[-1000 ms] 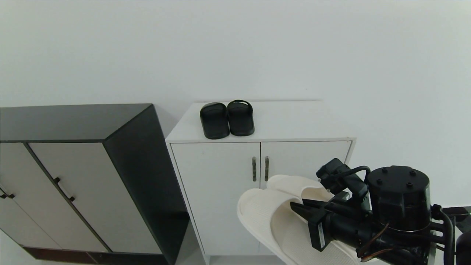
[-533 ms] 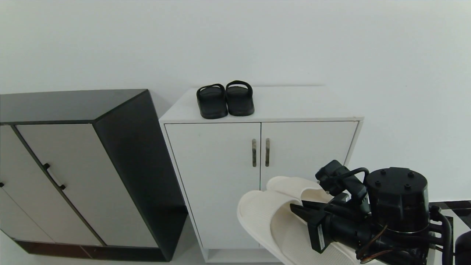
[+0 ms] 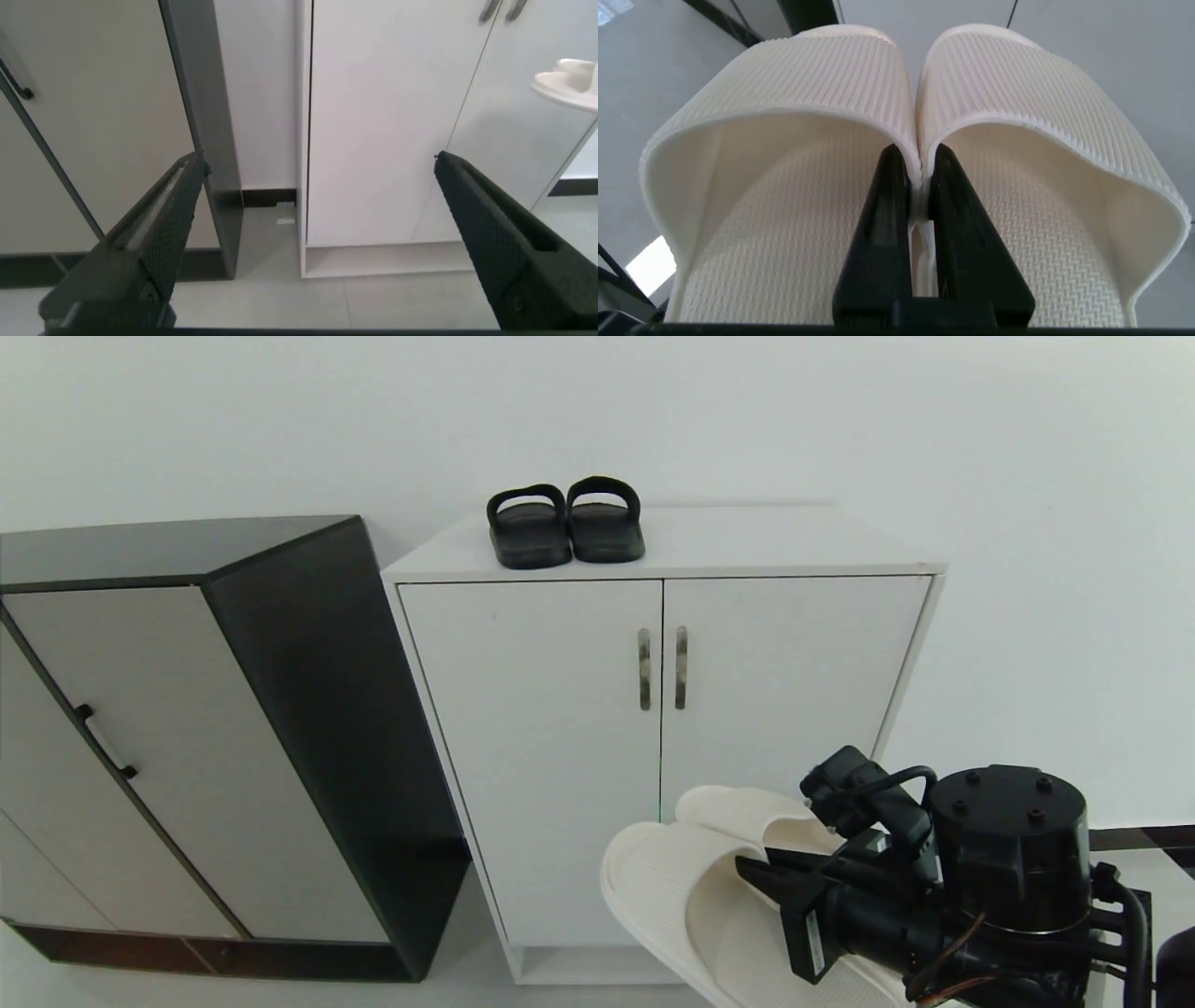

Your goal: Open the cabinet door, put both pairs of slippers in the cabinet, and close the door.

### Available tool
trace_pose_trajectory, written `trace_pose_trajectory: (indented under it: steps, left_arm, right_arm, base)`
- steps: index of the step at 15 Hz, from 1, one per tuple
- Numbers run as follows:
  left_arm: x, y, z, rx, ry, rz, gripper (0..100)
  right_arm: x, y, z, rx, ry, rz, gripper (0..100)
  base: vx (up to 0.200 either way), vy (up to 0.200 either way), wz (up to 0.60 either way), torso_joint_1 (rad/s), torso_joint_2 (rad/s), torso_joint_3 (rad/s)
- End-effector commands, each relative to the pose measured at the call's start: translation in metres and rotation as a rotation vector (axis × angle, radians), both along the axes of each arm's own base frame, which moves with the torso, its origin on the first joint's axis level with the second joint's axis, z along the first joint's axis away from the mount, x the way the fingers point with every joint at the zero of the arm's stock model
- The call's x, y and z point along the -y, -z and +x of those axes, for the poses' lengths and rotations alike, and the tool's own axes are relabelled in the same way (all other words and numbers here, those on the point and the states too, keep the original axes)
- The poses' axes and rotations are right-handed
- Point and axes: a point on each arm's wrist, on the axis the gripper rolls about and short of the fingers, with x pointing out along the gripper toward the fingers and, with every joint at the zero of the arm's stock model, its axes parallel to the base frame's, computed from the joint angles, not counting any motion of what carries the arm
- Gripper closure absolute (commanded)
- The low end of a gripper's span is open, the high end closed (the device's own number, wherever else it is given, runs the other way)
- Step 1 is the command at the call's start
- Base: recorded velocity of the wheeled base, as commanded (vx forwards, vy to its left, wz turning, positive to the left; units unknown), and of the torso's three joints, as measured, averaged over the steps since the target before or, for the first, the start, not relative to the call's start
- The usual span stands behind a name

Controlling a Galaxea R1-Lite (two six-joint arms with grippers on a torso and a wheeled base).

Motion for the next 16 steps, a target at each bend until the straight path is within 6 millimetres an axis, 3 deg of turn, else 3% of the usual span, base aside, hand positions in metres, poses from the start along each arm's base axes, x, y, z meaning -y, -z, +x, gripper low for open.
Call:
trace_pose_trajectory:
  steps: [1, 9, 13, 16]
  left_arm:
    - [0.0000, 0.0000, 0.0000, 0.000, 0.000, 0.001, 0]
    - [0.0000, 0.0000, 0.0000, 0.000, 0.000, 0.000, 0]
    - [-0.0001, 0.0000, 0.0000, 0.000, -0.003, -0.003, 0]
    - [0.0000, 0.0000, 0.0000, 0.000, 0.001, -0.002, 0]
  right_arm:
    - [-0.0002, 0.0016, -0.0009, 0.000, -0.005, -0.009, 100]
    - [0.0012, 0.0025, -0.0023, 0.003, -0.011, -0.018, 100]
    - [0.0013, 0.0028, -0.0023, 0.008, -0.008, -0.015, 100]
    - [0.0023, 0.0036, -0.0032, 0.017, -0.010, -0.006, 100]
  base:
    - [0.000, 0.000, 0.00, -0.110, 0.48, 0.344]
    - [0.000, 0.000, 0.00, -0.058, 0.42, 0.362]
    - [0.000, 0.000, 0.00, -0.001, 0.07, 0.064]
    - [0.200, 0.000, 0.00, -0.004, 0.01, 0.015]
